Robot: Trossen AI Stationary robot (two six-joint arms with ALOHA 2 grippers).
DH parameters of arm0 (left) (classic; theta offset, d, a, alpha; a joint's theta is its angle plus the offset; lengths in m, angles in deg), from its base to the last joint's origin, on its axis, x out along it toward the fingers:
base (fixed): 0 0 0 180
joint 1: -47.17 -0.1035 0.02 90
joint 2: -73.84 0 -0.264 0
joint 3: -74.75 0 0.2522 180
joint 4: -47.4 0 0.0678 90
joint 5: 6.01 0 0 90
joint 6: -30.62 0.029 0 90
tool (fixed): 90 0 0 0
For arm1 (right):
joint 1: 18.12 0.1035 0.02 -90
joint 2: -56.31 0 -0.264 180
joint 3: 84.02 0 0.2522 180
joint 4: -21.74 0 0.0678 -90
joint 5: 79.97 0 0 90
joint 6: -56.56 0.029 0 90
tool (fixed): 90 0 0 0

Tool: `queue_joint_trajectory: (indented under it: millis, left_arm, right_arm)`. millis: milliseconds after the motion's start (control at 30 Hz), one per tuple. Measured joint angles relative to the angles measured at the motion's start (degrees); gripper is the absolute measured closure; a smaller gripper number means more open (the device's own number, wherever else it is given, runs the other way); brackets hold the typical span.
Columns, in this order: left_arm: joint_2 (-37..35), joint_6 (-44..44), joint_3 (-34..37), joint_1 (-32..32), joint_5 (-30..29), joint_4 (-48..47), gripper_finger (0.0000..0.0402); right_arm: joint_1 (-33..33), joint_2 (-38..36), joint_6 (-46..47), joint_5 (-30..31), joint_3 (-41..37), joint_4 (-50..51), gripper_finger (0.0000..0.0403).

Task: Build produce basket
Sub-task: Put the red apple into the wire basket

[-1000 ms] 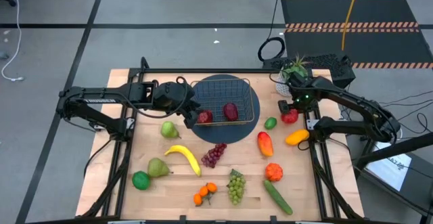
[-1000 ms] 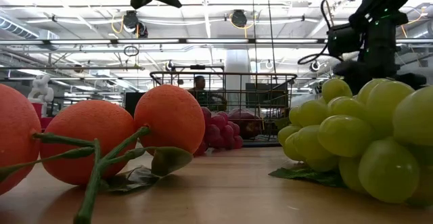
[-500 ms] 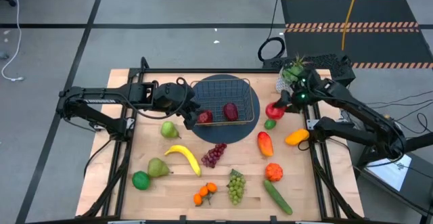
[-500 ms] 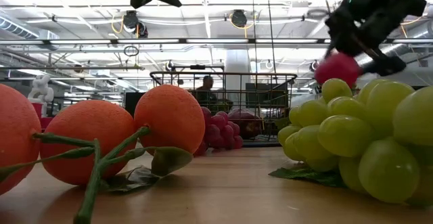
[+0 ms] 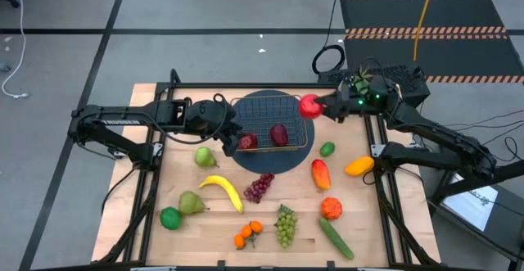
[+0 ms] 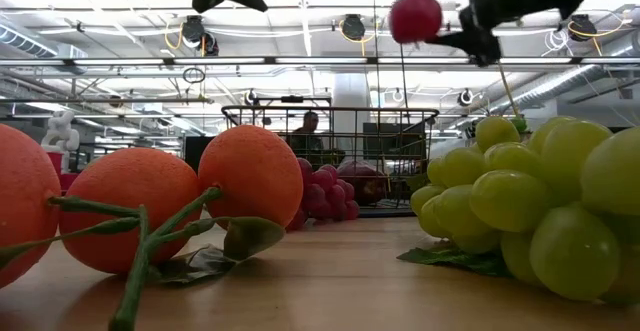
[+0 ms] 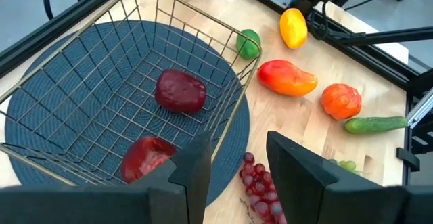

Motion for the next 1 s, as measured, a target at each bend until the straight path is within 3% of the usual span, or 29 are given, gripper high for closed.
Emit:
queue_joint_trajectory:
  millis: [200, 433, 667, 1000]
  left_arm:
    - [-0.6, 0.0, 0.0, 0.0, 1.7, -2.3, 0.0259]
    - [-3.6, 0.1, 0.0, -0.2, 2.3, -5.6, 0.0259]
    - [-5.0, -1.8, 0.0, -0.7, 2.0, -9.5, 0.0259]
    - [-5.0, -3.6, 0.0, 1.0, 1.9, -11.6, 0.0259]
  right_arm:
    - [4.0, 7.9, -0.1, 4.2, 3.2, -9.6, 0.0069]
    - [5.4, 19.2, -13.7, 6.2, 13.5, -9.9, 0.0069]
    - [5.1, 27.1, -28.2, 6.0, 16.9, -9.6, 0.0069]
    - [2.6, 31.3, -49.5, 4.7, 16.9, 5.9, 0.0069]
